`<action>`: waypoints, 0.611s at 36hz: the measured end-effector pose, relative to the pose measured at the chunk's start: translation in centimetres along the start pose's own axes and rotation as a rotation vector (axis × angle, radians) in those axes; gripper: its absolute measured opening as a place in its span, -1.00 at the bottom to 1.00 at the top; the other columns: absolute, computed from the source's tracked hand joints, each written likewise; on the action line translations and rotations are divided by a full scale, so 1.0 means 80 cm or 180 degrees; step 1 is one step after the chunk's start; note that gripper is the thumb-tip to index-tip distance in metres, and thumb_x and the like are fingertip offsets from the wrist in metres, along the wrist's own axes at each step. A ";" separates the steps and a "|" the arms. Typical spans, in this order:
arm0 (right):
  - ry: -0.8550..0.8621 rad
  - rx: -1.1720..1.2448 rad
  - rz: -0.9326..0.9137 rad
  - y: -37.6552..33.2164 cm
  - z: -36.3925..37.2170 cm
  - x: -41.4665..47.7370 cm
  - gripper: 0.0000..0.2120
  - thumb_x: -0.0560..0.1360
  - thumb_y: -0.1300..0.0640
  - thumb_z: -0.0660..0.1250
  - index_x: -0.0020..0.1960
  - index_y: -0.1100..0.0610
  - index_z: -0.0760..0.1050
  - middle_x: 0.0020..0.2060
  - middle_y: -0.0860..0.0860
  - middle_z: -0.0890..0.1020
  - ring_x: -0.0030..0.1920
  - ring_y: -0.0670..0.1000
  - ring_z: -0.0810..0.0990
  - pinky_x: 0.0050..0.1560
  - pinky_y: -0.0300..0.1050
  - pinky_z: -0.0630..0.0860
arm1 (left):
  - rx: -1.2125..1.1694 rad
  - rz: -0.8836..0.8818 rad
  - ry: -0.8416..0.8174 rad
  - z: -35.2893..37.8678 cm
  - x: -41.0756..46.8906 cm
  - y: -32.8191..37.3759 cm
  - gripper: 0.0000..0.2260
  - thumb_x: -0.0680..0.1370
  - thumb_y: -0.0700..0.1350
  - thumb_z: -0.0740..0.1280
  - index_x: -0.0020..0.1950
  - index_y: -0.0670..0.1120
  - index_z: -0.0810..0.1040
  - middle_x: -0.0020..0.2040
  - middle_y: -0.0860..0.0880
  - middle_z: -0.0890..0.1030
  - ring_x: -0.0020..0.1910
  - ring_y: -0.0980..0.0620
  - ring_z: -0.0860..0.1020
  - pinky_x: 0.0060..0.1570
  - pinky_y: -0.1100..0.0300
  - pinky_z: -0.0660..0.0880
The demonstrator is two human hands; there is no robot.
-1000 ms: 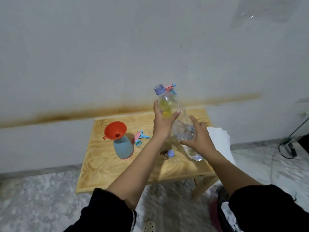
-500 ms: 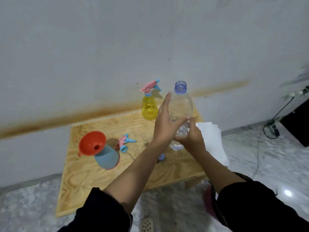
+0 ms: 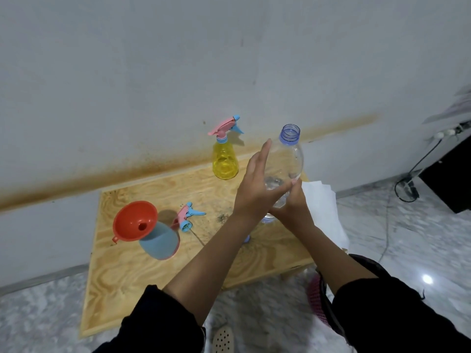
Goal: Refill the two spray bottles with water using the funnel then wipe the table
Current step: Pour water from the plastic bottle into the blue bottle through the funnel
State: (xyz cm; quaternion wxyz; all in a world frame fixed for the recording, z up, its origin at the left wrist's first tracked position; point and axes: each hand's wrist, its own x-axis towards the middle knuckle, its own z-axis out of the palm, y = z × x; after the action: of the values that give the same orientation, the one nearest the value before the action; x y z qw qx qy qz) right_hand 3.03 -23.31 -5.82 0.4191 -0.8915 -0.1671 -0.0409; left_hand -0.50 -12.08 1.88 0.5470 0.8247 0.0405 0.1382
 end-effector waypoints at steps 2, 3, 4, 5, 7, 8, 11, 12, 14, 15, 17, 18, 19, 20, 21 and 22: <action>0.0006 -0.0082 0.0006 0.001 0.002 -0.003 0.01 0.25 -0.25 0.47 0.35 0.46 0.21 0.16 0.31 0.51 0.17 0.25 0.54 0.14 -0.10 0.45 | 0.0042 0.0017 -0.0028 -0.001 -0.002 0.000 -0.21 0.42 0.08 0.45 0.45 0.35 0.00 0.46 0.09 0.24 0.37 0.13 0.32 0.27 0.09 0.42; 0.0019 -0.0153 -0.0018 0.002 0.003 -0.003 0.02 0.28 -0.31 0.40 0.33 0.49 0.22 0.13 0.32 0.52 0.15 0.26 0.55 0.13 -0.07 0.48 | 0.0057 0.0023 -0.0059 -0.002 -0.003 0.000 -0.21 0.43 0.08 0.45 0.46 0.35 -0.02 0.46 0.09 0.22 0.38 0.13 0.31 0.28 0.10 0.41; 0.0003 -0.0189 -0.0048 0.003 0.004 -0.004 0.02 0.29 -0.33 0.37 0.33 0.51 0.22 0.12 0.32 0.52 0.15 0.26 0.55 0.13 -0.06 0.48 | 0.0070 0.0032 -0.0103 -0.003 -0.004 0.000 -0.20 0.44 0.08 0.44 0.46 0.35 -0.04 0.47 0.09 0.20 0.40 0.12 0.29 0.29 0.11 0.39; -0.0055 -0.0166 0.0010 0.001 0.003 -0.003 0.01 0.29 -0.28 0.42 0.35 0.48 0.20 0.15 0.31 0.50 0.18 0.24 0.53 0.16 -0.10 0.45 | 0.0083 0.0029 -0.0163 -0.005 -0.005 0.001 -0.20 0.44 0.08 0.43 0.46 0.35 -0.06 0.48 0.09 0.18 0.41 0.11 0.27 0.28 0.13 0.38; -0.0191 0.0085 0.0275 -0.003 0.000 -0.001 -0.01 0.25 -0.07 0.55 0.44 0.32 0.12 0.26 0.22 0.42 0.28 0.14 0.42 0.23 -0.17 0.34 | 0.0101 -0.0005 -0.0290 -0.009 -0.006 0.003 -0.20 0.46 0.07 0.42 0.47 0.34 -0.09 0.49 0.12 0.13 0.41 0.12 0.25 0.23 0.20 0.35; -0.0272 0.0217 0.0411 -0.004 -0.001 0.000 -0.02 0.26 0.00 0.57 0.46 0.24 0.08 0.30 0.17 0.38 0.32 0.11 0.36 0.28 -0.15 0.32 | 0.0108 -0.0014 -0.0337 -0.011 -0.006 0.004 -0.20 0.47 0.07 0.41 0.47 0.34 -0.11 0.48 0.13 0.12 0.40 0.13 0.25 0.20 0.22 0.33; -0.0426 0.0331 0.0615 -0.006 -0.007 0.002 -0.05 0.30 0.03 0.53 0.48 0.14 0.02 0.35 0.14 0.33 0.37 0.11 0.31 0.34 0.07 0.34 | 0.0278 0.0017 -0.0418 -0.016 -0.005 0.005 -0.19 0.49 0.05 0.39 0.50 0.28 -0.14 0.49 0.08 0.13 0.41 0.15 0.23 0.18 0.27 0.28; -0.0469 0.0300 0.0641 -0.008 -0.011 0.000 -0.08 0.32 0.05 0.51 0.48 0.15 0.02 0.35 0.15 0.32 0.37 0.12 0.31 0.33 0.09 0.35 | 0.0369 0.0041 -0.0434 -0.017 -0.005 0.006 -0.18 0.49 0.05 0.39 0.51 0.24 -0.15 0.50 0.05 0.14 0.43 0.14 0.22 0.19 0.28 0.27; -0.0581 0.0181 0.0692 -0.012 -0.019 -0.001 -0.15 0.36 0.08 0.46 0.47 0.16 0.04 0.34 0.17 0.32 0.35 0.14 0.32 0.31 0.11 0.36 | 0.0550 0.0071 -0.0475 -0.019 -0.003 0.008 -0.16 0.49 0.02 0.39 0.53 0.16 -0.16 0.51 0.00 0.14 0.45 0.11 0.19 0.22 0.30 0.23; -0.0621 0.0128 0.0676 -0.014 -0.024 -0.002 -0.19 0.37 0.11 0.43 0.46 0.17 0.06 0.32 0.18 0.33 0.33 0.16 0.34 0.30 0.12 0.37 | 0.0664 0.0099 -0.0484 -0.020 -0.004 0.010 -0.16 0.50 0.01 0.39 0.54 0.12 -0.17 0.52 0.00 0.13 0.46 0.11 0.16 0.22 0.32 0.20; -0.0672 0.0035 0.0603 -0.018 -0.036 -0.003 -0.27 0.37 0.15 0.39 0.43 0.16 0.11 0.25 0.19 0.36 0.28 0.18 0.38 0.25 0.12 0.40 | 0.0888 0.0141 -0.0501 -0.023 -0.005 0.015 -0.17 0.51 -0.02 0.37 0.55 0.05 -0.17 0.54 -0.01 0.10 0.48 0.10 0.11 0.25 0.34 0.14; -0.0712 -0.0041 0.0581 -0.020 -0.041 -0.003 -0.29 0.38 0.17 0.38 0.42 0.17 0.12 0.24 0.21 0.37 0.26 0.19 0.39 0.23 0.10 0.41 | 0.0979 0.0138 -0.0518 -0.025 -0.006 0.016 -0.19 0.52 -0.03 0.36 0.55 0.02 -0.16 0.55 -0.01 0.09 0.49 0.09 0.10 0.27 0.33 0.12; -0.0757 -0.0129 0.0575 -0.023 -0.046 -0.002 -0.30 0.38 0.19 0.38 0.43 0.18 0.12 0.24 0.22 0.36 0.26 0.21 0.38 0.22 0.09 0.40 | 0.1057 0.0119 -0.0537 -0.028 -0.008 0.019 -0.20 0.53 -0.03 0.35 0.55 0.00 -0.15 0.55 -0.02 0.09 0.50 0.07 0.10 0.30 0.31 0.13; -0.0802 -0.0224 0.0582 -0.025 -0.050 -0.002 -0.29 0.39 0.20 0.38 0.44 0.18 0.11 0.27 0.23 0.35 0.27 0.22 0.38 0.23 0.08 0.40 | 0.1132 0.0080 -0.0554 -0.031 -0.009 0.020 -0.23 0.53 -0.03 0.34 0.56 -0.01 -0.12 0.55 -0.02 0.10 0.50 0.05 0.11 0.33 0.26 0.14; -0.0850 -0.0328 0.0589 -0.029 -0.054 -0.002 -0.28 0.40 0.20 0.37 0.45 0.19 0.10 0.29 0.22 0.33 0.30 0.22 0.36 0.24 0.06 0.39 | 0.1226 0.0041 -0.0560 -0.035 -0.012 0.021 -0.25 0.54 -0.01 0.33 0.56 -0.03 -0.08 0.54 -0.03 0.12 0.49 0.03 0.14 0.36 0.21 0.17; -0.0896 -0.0413 0.0595 -0.033 -0.058 -0.003 -0.27 0.41 0.19 0.37 0.47 0.19 0.08 0.32 0.22 0.31 0.32 0.21 0.35 0.26 0.04 0.37 | 0.1345 0.0000 -0.0554 -0.038 -0.015 0.021 -0.28 0.54 0.02 0.32 0.56 -0.05 -0.03 0.54 -0.04 0.15 0.48 0.01 0.18 0.37 0.16 0.20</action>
State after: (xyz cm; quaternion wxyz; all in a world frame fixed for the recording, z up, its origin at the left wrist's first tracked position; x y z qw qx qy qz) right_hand 2.27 -25.37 -0.95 0.3351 -0.9253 -0.1375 0.1127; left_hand -2.62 -10.28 4.31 0.3635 0.9297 0.0212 0.0550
